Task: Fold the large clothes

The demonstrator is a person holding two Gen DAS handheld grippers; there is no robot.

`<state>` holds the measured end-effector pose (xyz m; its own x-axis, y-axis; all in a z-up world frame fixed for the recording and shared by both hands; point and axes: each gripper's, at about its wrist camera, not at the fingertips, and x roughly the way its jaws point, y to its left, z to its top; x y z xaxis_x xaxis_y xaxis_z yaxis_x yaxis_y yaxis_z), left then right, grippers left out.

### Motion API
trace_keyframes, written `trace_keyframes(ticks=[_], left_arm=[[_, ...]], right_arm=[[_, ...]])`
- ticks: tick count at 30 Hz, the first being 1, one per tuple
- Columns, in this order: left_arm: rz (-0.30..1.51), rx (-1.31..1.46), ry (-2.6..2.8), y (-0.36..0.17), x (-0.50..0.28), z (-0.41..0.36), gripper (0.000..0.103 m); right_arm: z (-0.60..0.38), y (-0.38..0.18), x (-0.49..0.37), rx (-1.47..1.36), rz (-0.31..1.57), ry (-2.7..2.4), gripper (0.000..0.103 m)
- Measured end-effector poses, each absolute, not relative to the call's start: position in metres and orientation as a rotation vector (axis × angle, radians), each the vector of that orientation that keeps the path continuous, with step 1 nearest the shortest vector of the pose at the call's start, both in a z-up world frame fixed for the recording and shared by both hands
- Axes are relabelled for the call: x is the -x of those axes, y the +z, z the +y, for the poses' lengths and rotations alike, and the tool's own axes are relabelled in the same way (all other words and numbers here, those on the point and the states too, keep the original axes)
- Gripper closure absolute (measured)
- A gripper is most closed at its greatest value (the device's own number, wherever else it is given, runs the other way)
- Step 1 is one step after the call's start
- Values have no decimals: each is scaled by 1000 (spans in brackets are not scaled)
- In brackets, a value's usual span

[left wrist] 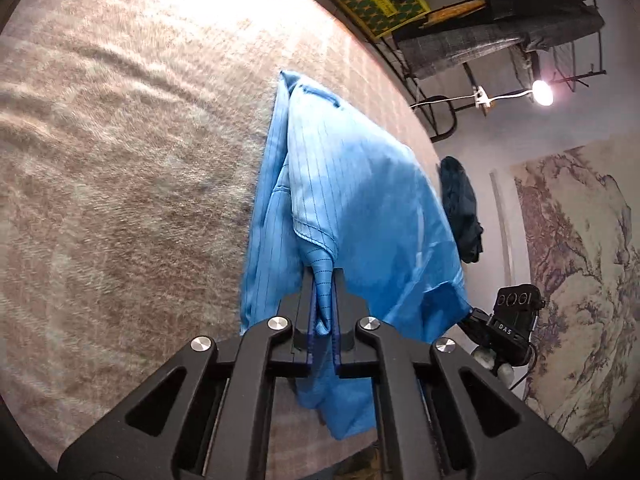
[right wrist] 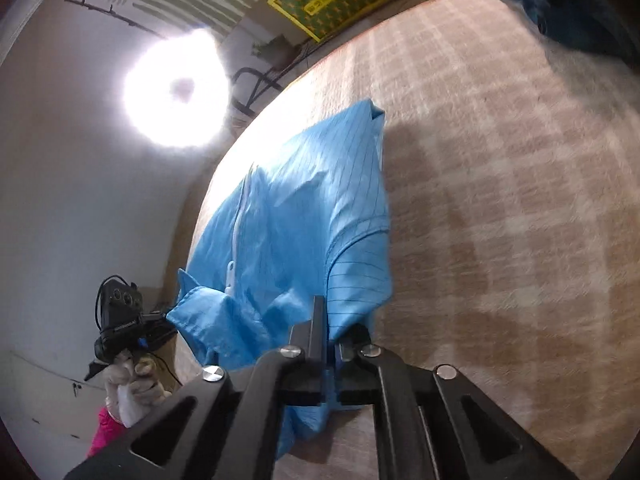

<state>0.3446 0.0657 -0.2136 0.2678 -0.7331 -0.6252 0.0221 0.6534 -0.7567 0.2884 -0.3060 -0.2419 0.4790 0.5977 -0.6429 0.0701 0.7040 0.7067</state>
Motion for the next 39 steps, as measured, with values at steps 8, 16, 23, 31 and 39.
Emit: trace_keyframes(ticks=[8,16,23,31,39], left_arm=[[1245,618,-520,-240,-338,66,100],[1208,526,-481,-224,-332,65,89],[1071,486,-508,-178,-304,62,87],[1042,366,-714,-150,-269,-5,87],[1123,311,-680,-178,-284,-33,87]], right_arm=[[-302,-259,-275,-667,1107,302,103],[-284,-226,-261,-424,1066,245,68],[-262,-168,-230,-280,904,367,62],[-167,-186,-241,109,902,487,44],[-160,-212,-287,72,936,549,71]])
